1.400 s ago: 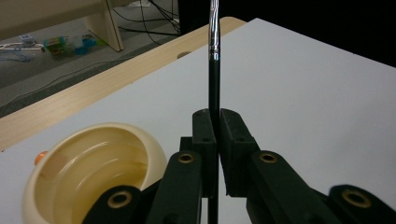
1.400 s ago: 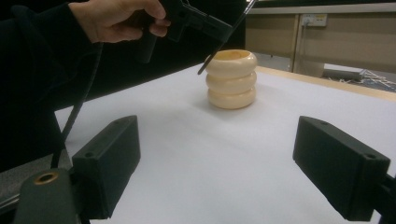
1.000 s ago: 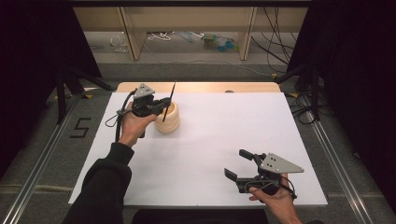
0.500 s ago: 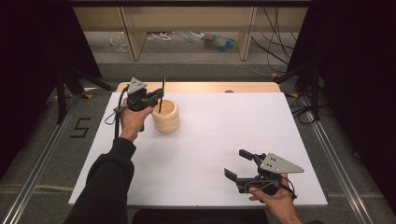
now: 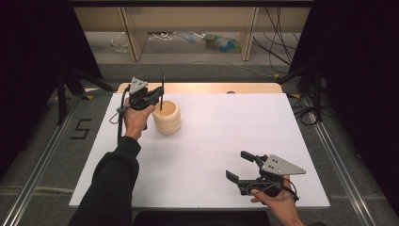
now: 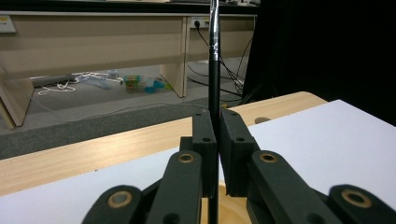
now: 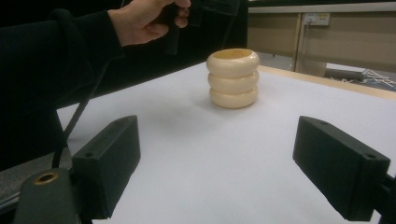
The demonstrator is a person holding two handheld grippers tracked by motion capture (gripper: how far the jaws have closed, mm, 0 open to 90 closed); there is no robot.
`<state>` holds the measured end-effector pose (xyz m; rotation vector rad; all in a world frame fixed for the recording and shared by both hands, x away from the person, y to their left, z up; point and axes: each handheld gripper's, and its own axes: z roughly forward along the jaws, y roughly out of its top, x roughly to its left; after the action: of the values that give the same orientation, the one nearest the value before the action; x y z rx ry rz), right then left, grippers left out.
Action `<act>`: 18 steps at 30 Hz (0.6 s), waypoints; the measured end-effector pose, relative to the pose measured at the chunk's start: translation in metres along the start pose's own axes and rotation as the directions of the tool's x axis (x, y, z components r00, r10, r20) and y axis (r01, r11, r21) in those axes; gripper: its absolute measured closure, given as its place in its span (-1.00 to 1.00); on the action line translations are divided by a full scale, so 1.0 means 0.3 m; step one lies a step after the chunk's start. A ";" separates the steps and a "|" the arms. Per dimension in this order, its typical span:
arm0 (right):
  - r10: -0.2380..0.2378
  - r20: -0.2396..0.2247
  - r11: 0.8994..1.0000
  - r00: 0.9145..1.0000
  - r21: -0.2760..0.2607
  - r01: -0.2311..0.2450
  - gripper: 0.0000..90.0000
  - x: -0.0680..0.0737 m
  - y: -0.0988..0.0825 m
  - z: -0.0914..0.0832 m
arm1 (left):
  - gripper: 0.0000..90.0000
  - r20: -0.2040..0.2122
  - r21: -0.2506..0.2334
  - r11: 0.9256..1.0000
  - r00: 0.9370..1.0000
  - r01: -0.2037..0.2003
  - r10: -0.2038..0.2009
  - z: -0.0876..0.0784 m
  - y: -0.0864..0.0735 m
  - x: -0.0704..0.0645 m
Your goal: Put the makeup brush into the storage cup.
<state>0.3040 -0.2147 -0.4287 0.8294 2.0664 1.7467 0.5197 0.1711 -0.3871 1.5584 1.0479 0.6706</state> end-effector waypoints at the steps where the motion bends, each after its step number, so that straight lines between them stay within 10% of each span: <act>1: -0.001 0.000 1.000 1.000 0.000 0.001 -0.64 0.000 0.000 0.000 | 0.90 -0.002 0.005 1.000 1.000 -0.007 0.007 0.004 -0.003 0.002; 18: -0.003 -0.003 1.000 1.000 0.007 0.003 -0.65 0.001 0.000 -0.001 | 0.90 -0.008 0.002 1.000 1.000 -0.011 0.011 0.050 -0.031 -0.007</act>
<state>0.3038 -0.2147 -0.4286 0.8266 2.0753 1.7411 0.5291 0.1625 -0.3995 1.5653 1.0473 0.6839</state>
